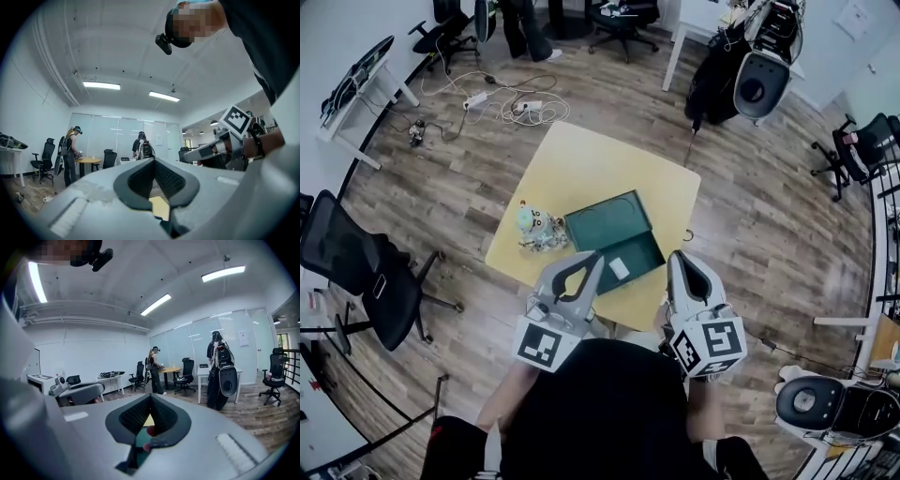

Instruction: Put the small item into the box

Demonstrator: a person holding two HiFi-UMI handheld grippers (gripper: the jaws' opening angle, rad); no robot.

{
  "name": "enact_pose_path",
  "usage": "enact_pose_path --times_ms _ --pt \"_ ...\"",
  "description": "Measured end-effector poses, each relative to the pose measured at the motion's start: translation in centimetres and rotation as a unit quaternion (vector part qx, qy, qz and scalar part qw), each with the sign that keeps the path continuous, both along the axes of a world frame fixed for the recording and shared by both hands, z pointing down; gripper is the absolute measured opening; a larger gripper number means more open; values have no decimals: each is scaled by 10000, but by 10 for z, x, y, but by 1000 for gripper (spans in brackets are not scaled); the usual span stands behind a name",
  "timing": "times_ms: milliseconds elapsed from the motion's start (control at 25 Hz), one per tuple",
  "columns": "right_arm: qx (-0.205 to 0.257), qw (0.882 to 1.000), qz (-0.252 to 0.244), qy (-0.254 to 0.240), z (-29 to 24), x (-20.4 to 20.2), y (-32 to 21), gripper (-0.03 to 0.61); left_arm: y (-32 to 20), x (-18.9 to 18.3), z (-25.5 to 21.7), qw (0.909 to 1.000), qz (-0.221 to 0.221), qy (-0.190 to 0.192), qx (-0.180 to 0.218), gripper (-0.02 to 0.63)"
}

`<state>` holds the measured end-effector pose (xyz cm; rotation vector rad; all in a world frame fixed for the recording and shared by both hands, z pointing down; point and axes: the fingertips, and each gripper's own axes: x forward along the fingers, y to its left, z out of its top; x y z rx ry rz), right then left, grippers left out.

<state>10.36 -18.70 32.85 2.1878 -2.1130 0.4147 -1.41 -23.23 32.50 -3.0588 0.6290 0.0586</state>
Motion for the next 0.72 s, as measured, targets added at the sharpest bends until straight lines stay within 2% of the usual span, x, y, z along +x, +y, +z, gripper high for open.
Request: enact_pose_path --times_ms 280,560,720 --pt "521 9985 144 45 -38 3 6 3 2 5 -18 9999 99 45 132 2" --pt "762 9967 290 8 -50 3 8 3 -1 3 -26 9998 115 62 144 2" --pt "874 9956 338 -65 -52 3 6 3 -10 1 -34 9996 -27 207 191 2"
